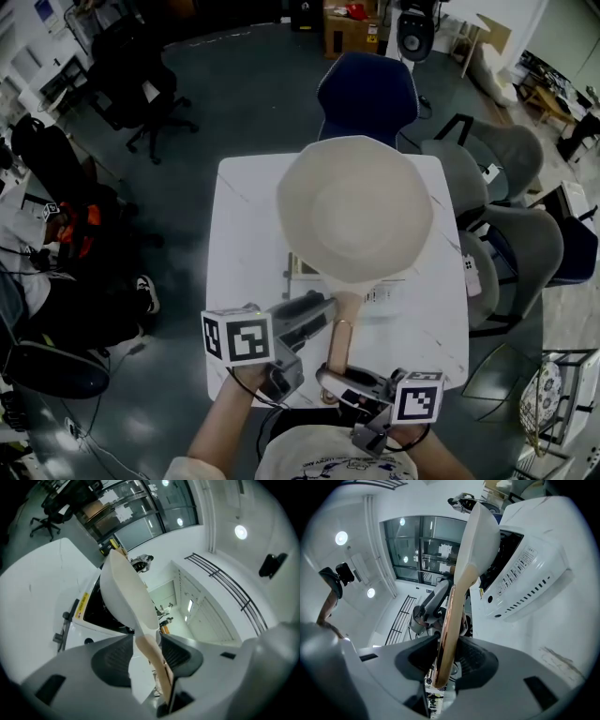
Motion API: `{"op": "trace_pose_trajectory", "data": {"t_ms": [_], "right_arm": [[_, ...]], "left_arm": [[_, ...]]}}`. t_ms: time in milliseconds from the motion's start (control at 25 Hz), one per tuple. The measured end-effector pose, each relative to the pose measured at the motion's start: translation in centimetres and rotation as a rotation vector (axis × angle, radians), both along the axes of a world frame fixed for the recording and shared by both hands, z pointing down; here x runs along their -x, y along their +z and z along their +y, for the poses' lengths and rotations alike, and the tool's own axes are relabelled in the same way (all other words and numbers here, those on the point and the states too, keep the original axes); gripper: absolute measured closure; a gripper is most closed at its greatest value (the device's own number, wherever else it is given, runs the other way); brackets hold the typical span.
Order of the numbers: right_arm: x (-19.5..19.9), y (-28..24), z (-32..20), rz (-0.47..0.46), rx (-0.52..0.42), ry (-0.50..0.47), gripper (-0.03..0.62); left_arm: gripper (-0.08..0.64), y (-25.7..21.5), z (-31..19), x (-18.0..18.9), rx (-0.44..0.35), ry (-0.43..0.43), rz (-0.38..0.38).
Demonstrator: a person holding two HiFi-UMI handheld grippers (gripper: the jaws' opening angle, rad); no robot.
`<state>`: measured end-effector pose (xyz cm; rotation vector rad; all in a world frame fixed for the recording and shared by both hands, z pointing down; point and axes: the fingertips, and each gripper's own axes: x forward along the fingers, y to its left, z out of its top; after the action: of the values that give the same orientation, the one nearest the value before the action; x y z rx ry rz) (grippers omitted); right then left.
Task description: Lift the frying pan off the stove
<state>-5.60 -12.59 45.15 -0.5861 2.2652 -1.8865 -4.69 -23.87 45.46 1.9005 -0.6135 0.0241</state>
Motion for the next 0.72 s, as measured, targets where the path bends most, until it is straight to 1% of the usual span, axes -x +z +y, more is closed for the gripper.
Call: {"op": "trace_pose_trajectory", "data": {"t_ms": [80,200,520,720], "right_arm": [[0.0,0.0,0.0,0.001,0.001,-0.001,0.456],[0.0,0.0,0.0,0.002,0.002,-0.003,0.456],[0.2,0.2,0.0,0.0,0.001,-0.012,0.456],[0.2,0.3,0.1,0.005,0.003,-0.031,0.456]], "left_arm": [[0.377,0.1,-0.2,-0.3,0.029,0.002,0.039],[0.353,0.5,-0.4,-0.8,0.057,0.014,0.057],[0.339,0.9,-1.0,-2.1,0.09,0.064,0.117],[0.33,1.2,-1.2,-3.0,0.112,0.114,0.13]]}}
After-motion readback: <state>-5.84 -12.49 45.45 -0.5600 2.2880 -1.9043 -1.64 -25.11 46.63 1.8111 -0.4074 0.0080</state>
